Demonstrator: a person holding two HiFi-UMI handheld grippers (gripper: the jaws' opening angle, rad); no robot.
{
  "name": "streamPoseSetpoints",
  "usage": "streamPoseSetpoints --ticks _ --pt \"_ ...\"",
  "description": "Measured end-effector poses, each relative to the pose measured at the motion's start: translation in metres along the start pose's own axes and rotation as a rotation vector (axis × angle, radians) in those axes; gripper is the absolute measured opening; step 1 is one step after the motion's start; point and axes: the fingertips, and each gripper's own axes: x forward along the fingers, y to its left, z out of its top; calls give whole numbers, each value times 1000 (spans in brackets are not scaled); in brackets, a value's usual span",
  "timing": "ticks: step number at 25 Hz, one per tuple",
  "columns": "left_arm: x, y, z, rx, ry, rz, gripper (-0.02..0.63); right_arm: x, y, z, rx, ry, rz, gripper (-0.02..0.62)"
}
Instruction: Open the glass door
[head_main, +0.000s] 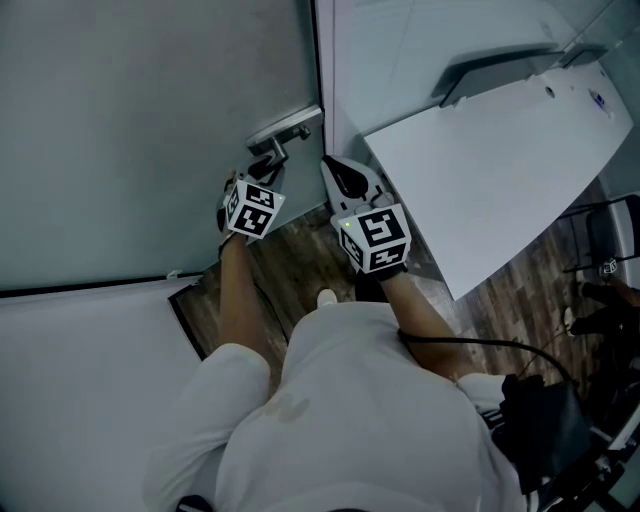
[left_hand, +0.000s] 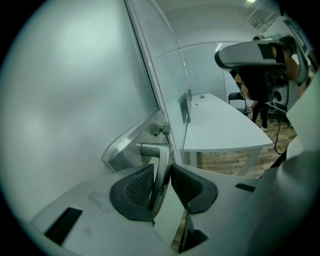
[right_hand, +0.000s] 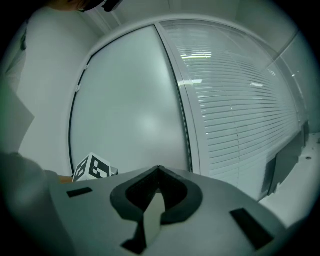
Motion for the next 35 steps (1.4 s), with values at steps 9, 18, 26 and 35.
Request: streamPoseSetpoints --ticks 9,18,26,35 --pt "-23 -14 -3 228 191 52 97 -39 28 13 -12 -38 -30 3" --pt "-15 -31 3 262 178 41 97 -74 23 12 77 -72 -106 3" --pt "-40 -64 -11 303 170 34 97 -111 67 -8 43 -37 -115 3" --pt "-66 -105 -17 297 207 61 97 -145 85 10 15 -91 -37 3"
